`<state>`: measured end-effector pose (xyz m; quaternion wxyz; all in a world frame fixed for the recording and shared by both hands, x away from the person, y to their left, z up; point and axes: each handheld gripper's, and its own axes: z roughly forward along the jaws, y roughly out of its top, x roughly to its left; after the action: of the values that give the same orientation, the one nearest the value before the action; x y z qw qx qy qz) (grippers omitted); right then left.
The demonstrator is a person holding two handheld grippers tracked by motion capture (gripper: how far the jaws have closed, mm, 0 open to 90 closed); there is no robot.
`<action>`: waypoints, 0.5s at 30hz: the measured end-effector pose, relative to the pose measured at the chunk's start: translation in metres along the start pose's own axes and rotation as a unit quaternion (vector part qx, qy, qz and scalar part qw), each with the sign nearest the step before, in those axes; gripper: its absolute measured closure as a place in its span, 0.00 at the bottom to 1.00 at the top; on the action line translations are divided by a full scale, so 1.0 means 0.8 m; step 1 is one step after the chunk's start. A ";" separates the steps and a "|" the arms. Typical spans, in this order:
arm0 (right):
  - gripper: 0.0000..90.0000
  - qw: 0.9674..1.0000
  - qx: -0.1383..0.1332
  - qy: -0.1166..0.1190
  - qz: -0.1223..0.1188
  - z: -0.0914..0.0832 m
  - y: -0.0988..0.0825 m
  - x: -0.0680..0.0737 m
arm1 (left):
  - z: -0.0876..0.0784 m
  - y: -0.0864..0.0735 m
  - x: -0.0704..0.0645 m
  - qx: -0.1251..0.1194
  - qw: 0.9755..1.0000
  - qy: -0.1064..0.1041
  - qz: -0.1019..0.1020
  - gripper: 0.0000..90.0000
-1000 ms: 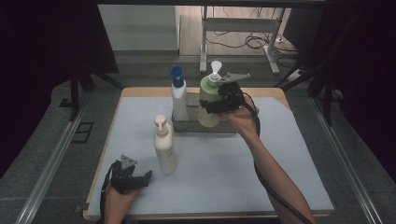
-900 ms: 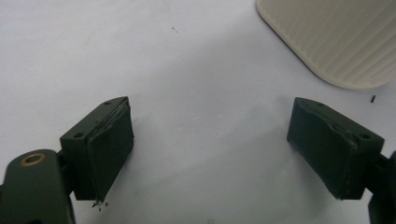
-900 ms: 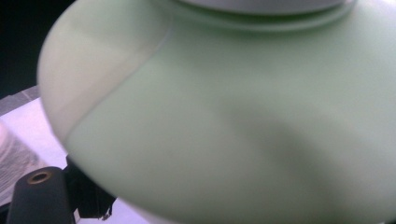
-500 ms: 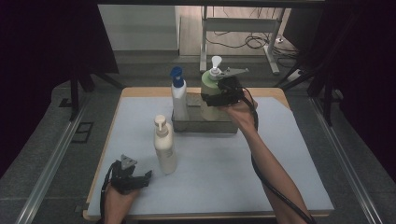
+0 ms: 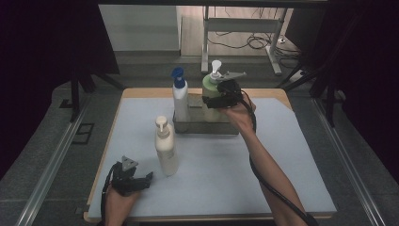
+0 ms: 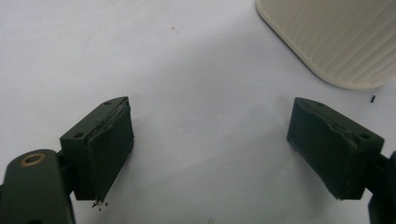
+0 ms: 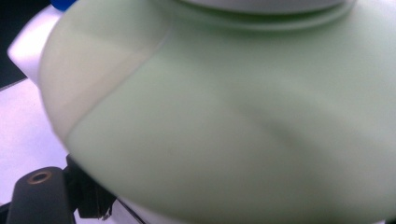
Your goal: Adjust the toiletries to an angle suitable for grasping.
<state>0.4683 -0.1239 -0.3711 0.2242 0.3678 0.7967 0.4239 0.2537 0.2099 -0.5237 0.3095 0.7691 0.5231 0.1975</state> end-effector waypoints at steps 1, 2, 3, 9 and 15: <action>0.14 1.000 0.001 0.000 0.000 0.002 -0.002 0.000 | 0.000 0.000 0.000 0.000 1.000 -0.001 0.000 0.16; 0.14 1.000 0.003 0.001 0.001 0.004 -0.003 0.000 | 0.000 0.000 0.000 0.000 1.000 -0.001 0.000 0.16; 0.14 1.000 0.004 0.002 0.000 0.006 -0.005 0.000 | 0.000 0.000 0.000 0.000 1.000 -0.001 0.000 0.16; 0.14 1.000 0.008 0.004 0.001 0.015 -0.014 0.002 | 0.000 0.000 0.000 0.000 1.000 0.000 0.000 0.16; 0.14 1.000 0.016 0.005 0.004 0.024 -0.022 0.001 | 0.000 0.000 0.000 0.000 1.000 0.000 0.000 0.16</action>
<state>0.4735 -0.1199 -0.3964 0.2126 0.3726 0.8029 0.4140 0.2537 0.2099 -0.5237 0.3095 0.7692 0.5231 0.1973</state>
